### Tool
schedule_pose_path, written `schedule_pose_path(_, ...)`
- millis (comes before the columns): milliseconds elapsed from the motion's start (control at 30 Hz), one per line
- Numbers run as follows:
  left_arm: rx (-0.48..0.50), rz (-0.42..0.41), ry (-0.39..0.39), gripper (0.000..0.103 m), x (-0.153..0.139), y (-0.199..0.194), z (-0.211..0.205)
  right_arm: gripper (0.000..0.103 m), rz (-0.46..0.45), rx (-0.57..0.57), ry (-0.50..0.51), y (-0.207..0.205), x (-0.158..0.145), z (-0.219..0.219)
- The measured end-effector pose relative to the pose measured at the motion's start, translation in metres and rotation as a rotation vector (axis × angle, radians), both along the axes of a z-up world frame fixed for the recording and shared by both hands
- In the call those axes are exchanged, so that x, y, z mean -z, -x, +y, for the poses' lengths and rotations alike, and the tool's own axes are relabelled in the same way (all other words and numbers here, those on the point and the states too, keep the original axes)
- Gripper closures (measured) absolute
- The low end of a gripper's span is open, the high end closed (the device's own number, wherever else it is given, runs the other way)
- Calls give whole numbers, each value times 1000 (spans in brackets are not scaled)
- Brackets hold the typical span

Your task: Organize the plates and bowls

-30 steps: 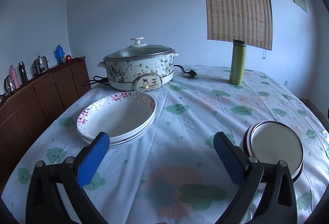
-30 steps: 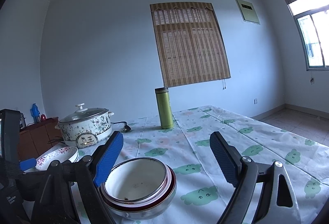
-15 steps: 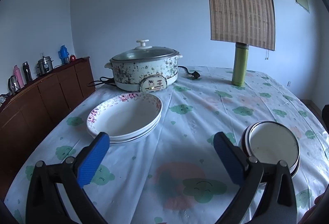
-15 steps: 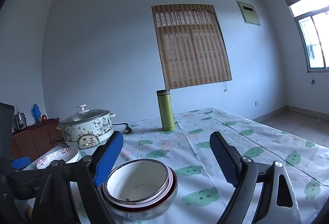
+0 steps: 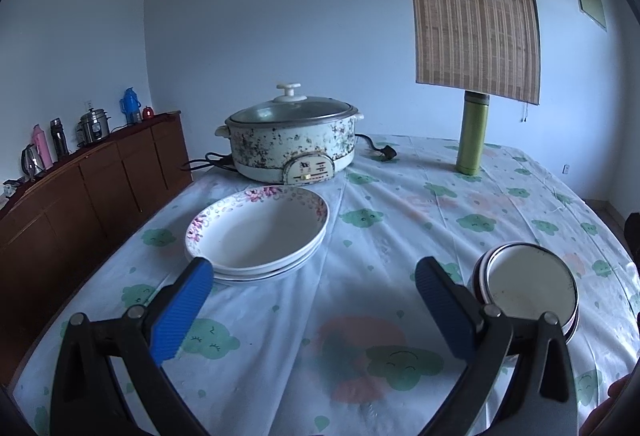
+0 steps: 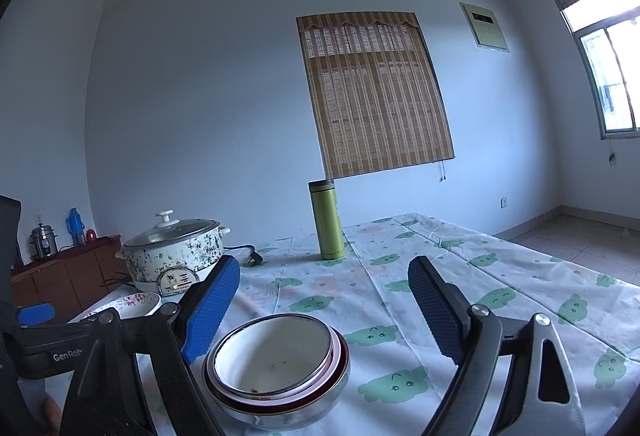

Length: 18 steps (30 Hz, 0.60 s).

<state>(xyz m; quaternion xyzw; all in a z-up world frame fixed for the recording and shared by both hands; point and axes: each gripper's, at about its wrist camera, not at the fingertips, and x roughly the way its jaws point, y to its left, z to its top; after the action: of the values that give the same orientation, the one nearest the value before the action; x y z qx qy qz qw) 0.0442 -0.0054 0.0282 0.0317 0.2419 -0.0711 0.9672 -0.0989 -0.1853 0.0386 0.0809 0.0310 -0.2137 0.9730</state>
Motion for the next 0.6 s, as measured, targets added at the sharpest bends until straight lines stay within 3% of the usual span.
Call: schedule_pose_path(600, -1, 13, -16, 0, 1, 7, 2, 15, -8, -27, -20, 5, -3, 2)
